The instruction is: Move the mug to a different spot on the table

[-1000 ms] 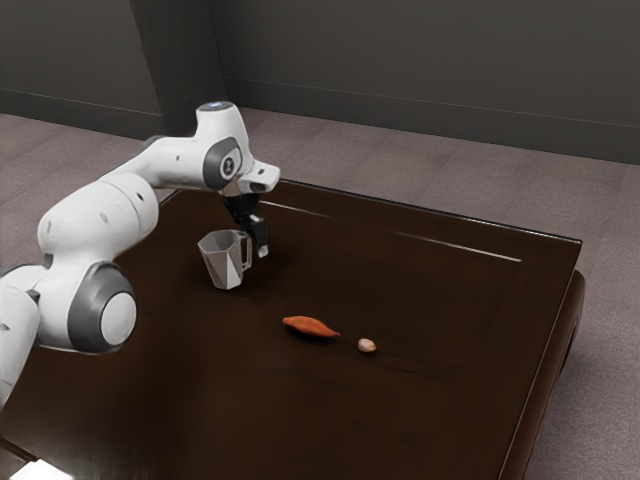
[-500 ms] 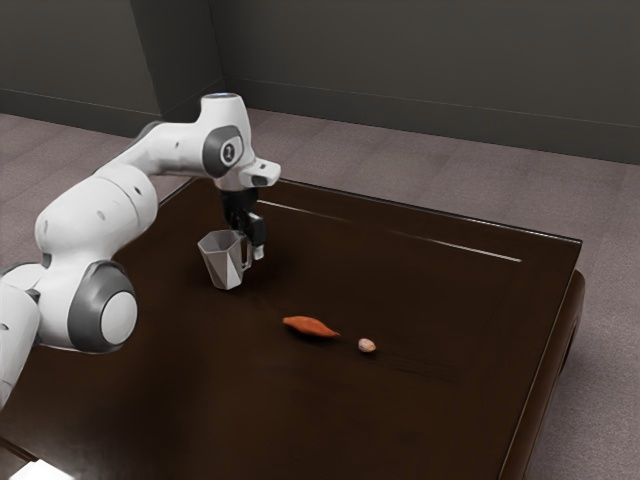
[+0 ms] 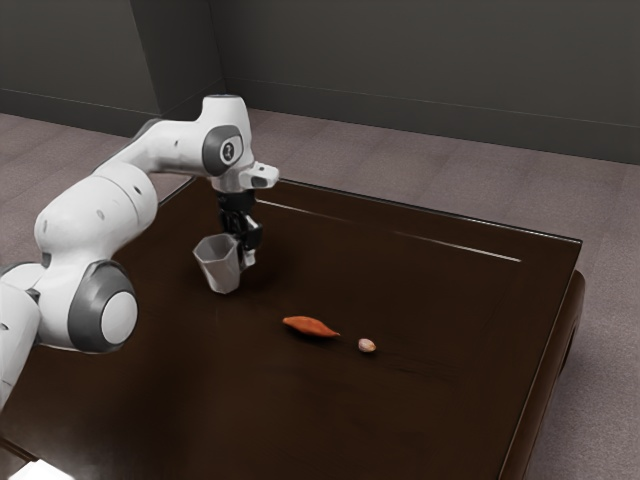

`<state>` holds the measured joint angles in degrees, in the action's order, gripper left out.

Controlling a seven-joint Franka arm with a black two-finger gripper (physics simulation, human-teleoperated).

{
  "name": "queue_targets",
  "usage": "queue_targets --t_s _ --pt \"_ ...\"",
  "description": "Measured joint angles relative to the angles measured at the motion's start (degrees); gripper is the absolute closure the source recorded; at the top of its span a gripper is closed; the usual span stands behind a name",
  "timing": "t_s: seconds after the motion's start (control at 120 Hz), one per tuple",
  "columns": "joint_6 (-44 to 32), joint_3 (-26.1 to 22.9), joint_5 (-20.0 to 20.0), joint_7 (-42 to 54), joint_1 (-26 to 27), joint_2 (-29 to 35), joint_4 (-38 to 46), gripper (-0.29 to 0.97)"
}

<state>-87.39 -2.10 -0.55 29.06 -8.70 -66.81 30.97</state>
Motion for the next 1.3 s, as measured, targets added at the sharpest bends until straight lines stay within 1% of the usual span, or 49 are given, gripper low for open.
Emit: queue_targets --t_s 0.142,0.2,0.267,0.408,0.467,0.542,0.667,0.808,0.933,1.3 --pt "1.4 -0.1 -0.2 -0.6 0.0 1.5 -0.2 0.65" --pt "2.3 -0.2 -0.1 -0.8 0.0 2.3 0.1 0.59" --pt "3.4 -0.4 0.1 -1.0 0.3 3.1 0.7 0.62" --pt "6.2 -0.6 0.1 -1.7 2.5 3.7 2.3 0.63" --pt "7.6 -0.6 -0.7 -2.0 3.6 3.8 2.5 0.61" --pt "9.6 -0.6 -2.3 -2.3 5.3 4.3 4.5 0.65" --pt "13.4 -0.8 -5.5 -2.9 7.9 6.0 7.3 0.65" --pt "16.0 -0.7 -8.0 -3.8 10.8 8.7 13.1 0.67" --pt "16.2 -0.5 -9.0 -4.7 11.7 9.0 14.4 0.67" --pt "12.5 -0.7 -9.6 -7.4 12.9 4.9 13.8 0.67"
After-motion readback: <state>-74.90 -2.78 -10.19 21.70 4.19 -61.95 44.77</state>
